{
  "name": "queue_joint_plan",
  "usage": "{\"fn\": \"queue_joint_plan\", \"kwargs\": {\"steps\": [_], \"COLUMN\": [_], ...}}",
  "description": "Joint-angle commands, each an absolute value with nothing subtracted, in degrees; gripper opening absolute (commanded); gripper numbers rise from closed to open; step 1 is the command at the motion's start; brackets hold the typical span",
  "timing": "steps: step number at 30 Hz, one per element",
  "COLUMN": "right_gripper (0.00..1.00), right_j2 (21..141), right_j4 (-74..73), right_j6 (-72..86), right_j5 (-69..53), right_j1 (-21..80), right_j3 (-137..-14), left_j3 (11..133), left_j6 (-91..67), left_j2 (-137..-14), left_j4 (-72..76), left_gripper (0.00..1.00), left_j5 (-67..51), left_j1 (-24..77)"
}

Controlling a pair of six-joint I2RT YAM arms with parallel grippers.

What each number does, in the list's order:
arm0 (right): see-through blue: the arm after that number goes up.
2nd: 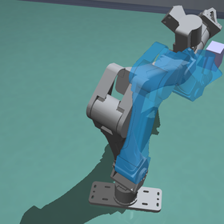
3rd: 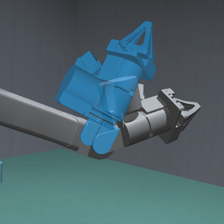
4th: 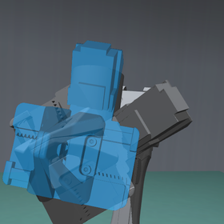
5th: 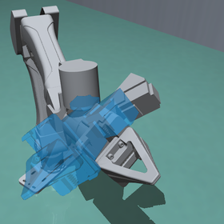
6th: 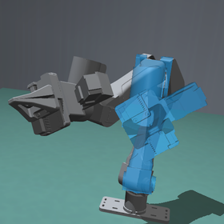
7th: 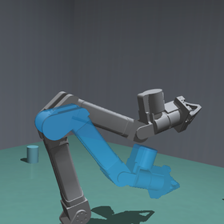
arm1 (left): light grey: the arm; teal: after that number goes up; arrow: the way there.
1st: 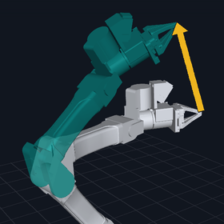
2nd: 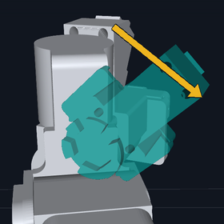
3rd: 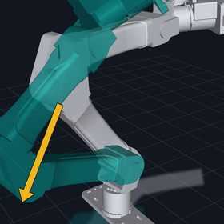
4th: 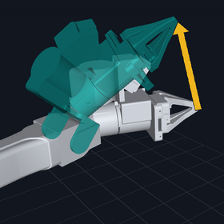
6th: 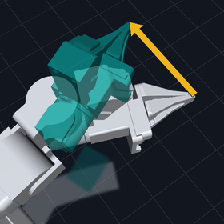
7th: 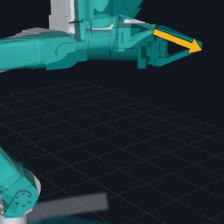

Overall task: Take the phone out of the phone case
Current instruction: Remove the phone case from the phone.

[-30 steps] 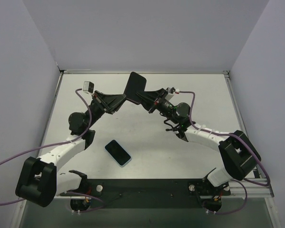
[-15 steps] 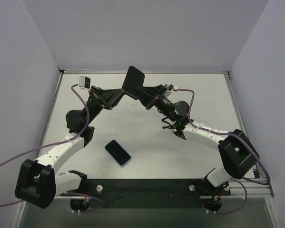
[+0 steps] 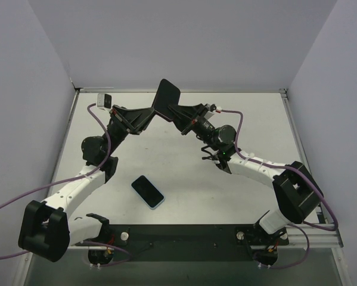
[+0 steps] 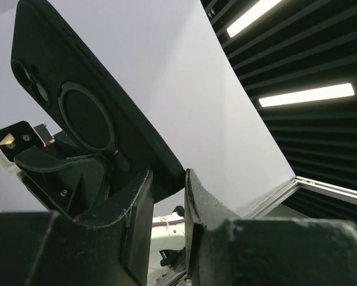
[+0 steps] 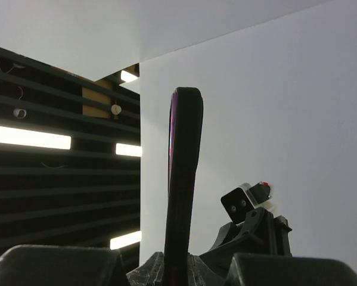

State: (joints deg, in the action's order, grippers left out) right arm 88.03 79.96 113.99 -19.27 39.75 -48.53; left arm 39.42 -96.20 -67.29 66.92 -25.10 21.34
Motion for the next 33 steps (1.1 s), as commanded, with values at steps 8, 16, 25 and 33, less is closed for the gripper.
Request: {"fn": "queue_joint_plan", "kwargs": {"steps": [8, 16, 25, 33], "right_gripper": [0.00, 0.00, 0.00, 0.00], "right_j2": [90.1, 90.1, 89.9, 88.9], "right_j4": [95.4, 95.4, 95.4, 95.4], "right_j6": [113.5, 113.4, 113.0, 111.6], "right_j5": [-23.3, -23.1, -23.0, -25.0], "right_j1": [42.2, 42.3, 42.5, 42.0], "right_j3": [-50.0, -50.1, -50.4, -50.6], "left_j3": [46.8, 47.4, 47.3, 45.4], "left_j6": [-98.0, -98.6, -99.5, -100.5], "left_j2": [-64.3, -63.7, -62.1, -60.9], "left_j4": [95.2, 95.2, 95.2, 95.2], "left_gripper": [0.00, 0.00, 0.00, 0.00], "left_j5": [-22.2, -21.4, -20.2, -19.7], "left_j1": [23.8, 24.2, 24.4, 24.6]}}
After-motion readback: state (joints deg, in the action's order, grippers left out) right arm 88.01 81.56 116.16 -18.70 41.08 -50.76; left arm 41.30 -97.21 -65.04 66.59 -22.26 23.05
